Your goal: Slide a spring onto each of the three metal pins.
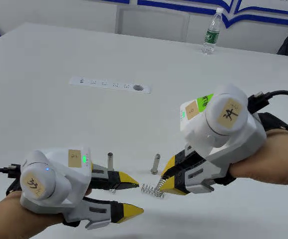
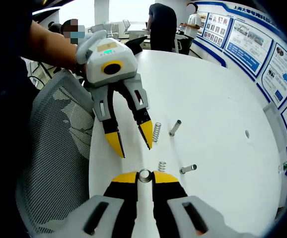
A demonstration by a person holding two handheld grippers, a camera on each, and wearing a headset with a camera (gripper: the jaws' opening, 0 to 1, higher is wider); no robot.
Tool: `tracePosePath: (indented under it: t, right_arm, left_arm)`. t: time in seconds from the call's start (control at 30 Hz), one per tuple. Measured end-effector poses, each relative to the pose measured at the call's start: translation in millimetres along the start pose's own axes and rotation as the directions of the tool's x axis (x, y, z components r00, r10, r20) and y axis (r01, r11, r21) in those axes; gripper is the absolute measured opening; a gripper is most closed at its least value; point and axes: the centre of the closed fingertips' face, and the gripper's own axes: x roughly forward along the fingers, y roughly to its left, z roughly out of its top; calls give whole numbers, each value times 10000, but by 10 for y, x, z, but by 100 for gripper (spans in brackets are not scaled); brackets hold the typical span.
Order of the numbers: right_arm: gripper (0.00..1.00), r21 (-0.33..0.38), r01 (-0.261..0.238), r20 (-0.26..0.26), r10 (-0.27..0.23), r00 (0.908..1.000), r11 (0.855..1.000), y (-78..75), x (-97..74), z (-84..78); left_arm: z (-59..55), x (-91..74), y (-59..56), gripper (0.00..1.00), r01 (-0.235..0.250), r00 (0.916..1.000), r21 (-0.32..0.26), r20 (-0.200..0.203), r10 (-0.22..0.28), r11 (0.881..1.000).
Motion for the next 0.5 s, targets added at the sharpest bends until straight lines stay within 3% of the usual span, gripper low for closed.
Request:
tracePosePath:
  t: [0.2, 0.5]
  right_arm:
    - [12, 314, 251, -80, -248, 9997, 9992, -96, -89, -106]
    - [12, 766, 648, -218, -633, 9978, 9950, -244, -242, -275]
  left_arm:
    - [-91, -172, 103, 33, -578, 9983, -343, -12, 578, 9977]
    - [-209, -386, 245, 41, -1500, 9885, -998, 55, 1513, 9836]
